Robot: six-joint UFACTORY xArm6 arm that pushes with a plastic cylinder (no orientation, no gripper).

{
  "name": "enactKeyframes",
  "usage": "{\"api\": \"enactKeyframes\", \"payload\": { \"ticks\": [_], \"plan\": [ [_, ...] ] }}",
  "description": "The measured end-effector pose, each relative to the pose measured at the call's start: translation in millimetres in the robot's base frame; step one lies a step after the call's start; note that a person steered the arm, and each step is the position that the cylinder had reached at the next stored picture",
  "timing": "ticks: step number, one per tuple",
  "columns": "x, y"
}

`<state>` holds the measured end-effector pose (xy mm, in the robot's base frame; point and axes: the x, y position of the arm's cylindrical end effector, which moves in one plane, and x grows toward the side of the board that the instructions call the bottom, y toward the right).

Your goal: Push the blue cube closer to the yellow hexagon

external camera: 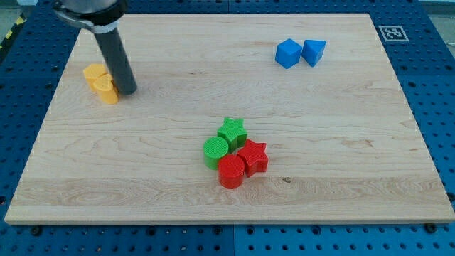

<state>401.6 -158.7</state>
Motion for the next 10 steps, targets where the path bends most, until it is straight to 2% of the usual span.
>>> {"api": "enactKeyframes", "payload": {
  "ticks": [3,5,6,7,10],
  "plan": [
    [0,238],
    [-9,376],
    [-67,411],
    [-96,410],
    [-83,263]
  ]
}}
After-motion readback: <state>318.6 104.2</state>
